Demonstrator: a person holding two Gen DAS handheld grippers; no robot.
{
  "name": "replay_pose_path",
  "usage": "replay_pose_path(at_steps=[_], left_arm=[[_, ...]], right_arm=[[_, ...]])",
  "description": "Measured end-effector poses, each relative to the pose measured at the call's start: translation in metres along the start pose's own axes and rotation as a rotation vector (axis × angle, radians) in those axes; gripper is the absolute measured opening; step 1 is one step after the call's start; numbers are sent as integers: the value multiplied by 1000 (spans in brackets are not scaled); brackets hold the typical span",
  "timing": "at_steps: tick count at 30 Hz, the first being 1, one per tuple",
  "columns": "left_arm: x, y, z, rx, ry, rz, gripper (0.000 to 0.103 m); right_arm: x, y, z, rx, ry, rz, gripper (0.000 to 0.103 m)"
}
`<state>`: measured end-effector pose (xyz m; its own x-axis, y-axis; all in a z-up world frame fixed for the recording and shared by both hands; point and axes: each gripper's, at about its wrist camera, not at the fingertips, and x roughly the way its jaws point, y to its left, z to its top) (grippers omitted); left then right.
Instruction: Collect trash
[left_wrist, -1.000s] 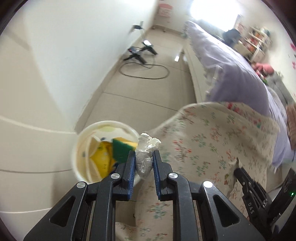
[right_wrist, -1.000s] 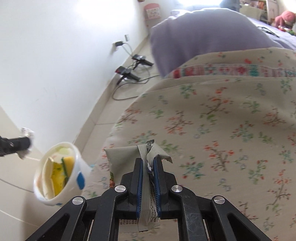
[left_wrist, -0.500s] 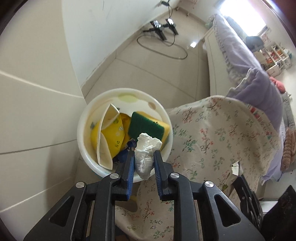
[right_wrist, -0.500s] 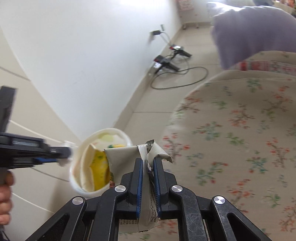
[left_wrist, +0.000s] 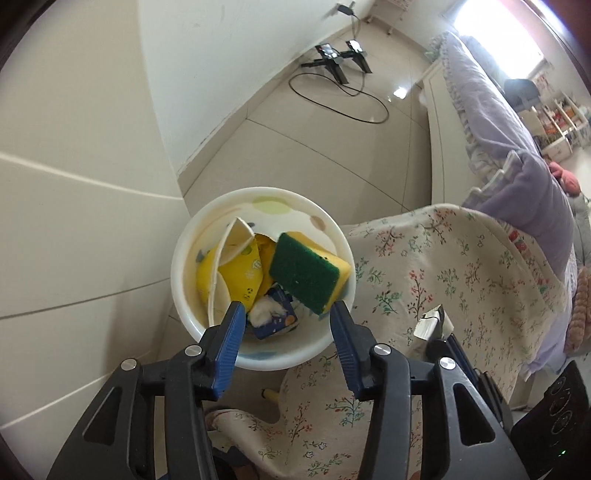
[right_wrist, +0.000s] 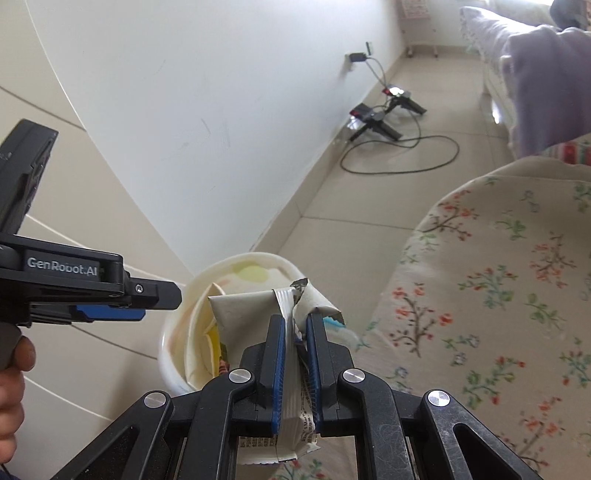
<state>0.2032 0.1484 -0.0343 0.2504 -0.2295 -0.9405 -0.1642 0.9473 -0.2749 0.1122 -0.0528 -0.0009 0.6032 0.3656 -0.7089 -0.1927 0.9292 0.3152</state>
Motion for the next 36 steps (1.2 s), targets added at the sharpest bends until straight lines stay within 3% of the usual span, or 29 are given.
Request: replay_pose_path(at_steps=[4,9,12,13,14,19,24,27,29,31,36], left_arm=[[-20,21,4,-116,-55,-47,51],[-34,36,10,-185,-114,-15,51],[-34,44,11,-235,-113,-24,51],[-33,45,11,-242,-112,-22,51],[-33,45,11,-244,-113,-21,51],[-28,38,12,-222,-107,-26,50],[-19,20,9,-188,-106,-17,50],[-10,-3,9,-127,-127,42,51],[-2,-22,11,-90,-111,38,51],[4,-45,14,-12,-105,94,51],[-6,-90,-1,122,-131,138,51]], right_arm=[[16,8,4,-22,6,40,10],[45,39,13,-91,6,84,12],[68,59,14,-143,1,95,36],[78,65,12,-167,22,95,56],[89,71,8,-196,53,81,64],[95,54,-8,-161,76,42,64],[65,13,-1,-69,7,23,64],[46,-13,13,-34,-34,36,64],[42,-29,26,-38,-37,16,64],[39,-44,35,-42,-33,1,64],[26,-81,39,13,-31,-29,64]])
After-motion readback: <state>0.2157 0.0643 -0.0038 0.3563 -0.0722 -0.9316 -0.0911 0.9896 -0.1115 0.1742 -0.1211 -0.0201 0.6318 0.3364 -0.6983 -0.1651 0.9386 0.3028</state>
